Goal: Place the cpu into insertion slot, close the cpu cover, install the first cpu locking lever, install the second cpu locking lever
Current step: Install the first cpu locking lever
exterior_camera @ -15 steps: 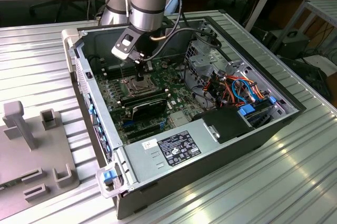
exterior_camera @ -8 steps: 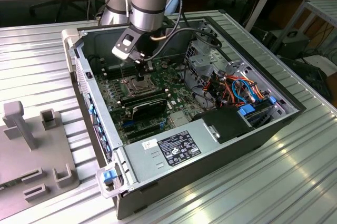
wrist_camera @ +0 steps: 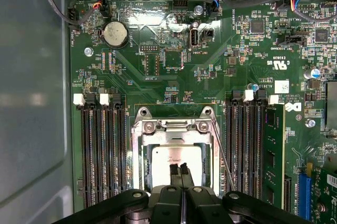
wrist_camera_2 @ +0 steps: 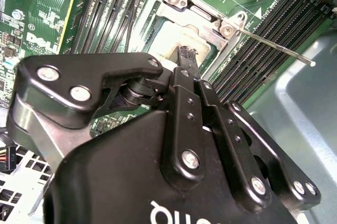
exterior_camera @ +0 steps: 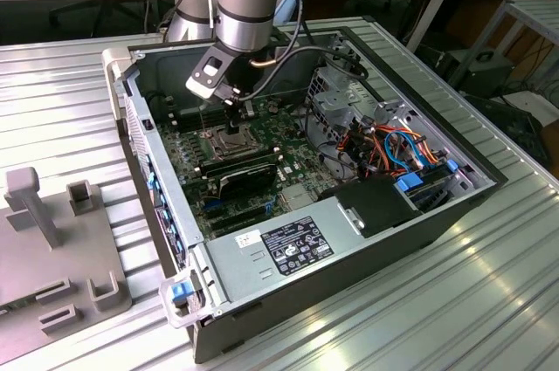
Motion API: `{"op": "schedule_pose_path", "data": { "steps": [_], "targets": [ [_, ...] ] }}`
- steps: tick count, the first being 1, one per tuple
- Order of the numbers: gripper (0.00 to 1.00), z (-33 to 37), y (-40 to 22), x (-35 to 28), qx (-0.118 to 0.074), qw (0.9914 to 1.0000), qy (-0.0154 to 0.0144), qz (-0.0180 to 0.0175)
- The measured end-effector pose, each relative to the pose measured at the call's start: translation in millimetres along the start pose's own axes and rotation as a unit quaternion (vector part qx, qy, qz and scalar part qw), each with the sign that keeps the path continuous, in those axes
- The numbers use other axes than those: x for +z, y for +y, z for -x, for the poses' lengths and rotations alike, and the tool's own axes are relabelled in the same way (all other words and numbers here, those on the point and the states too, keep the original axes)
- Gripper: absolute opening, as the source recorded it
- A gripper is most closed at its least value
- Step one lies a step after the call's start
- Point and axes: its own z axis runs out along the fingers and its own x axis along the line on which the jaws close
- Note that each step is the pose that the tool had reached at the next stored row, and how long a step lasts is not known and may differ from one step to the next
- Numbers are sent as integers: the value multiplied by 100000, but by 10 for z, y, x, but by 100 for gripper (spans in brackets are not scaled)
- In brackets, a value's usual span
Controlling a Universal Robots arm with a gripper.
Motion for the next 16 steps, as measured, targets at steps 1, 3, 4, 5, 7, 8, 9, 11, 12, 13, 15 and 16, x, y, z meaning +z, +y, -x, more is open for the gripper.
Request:
{"op": "schedule_pose_path", "data": {
  "steps": [1, 3, 4, 5, 7, 8, 9, 11, 12, 13, 15, 16],
  "targets": [
    [11, 0, 1, 0, 0, 100000, 3, 0],
    [11, 0, 1, 0, -79, 100000, 5, 4],
    [11, 0, 1, 0, -334, 99999, 8, 11],
    [11, -1, 1, 1, -1877, 99982, 16, 80],
    [11, 0, 0, 1, -3690, 99932, 17, 145],
    [11, 0, 0, 0, -4839, 99883, 9, 187],
    [11, 0, 0, -2, -5712, 99836, -8, 221],
    [11, 1, -1, -35, -7637, 99707, -145, 287],
    [11, 1, 0, -78, -7940, 99684, -196, 296],
    [11, 2, 0, -112, -8051, 99675, -215, 303],
    [11, 3, 0, -163, -8262, 99657, -240, 306],
    [11, 3, -1, -176, -8443, 99642, -246, 313]
  ]
}}
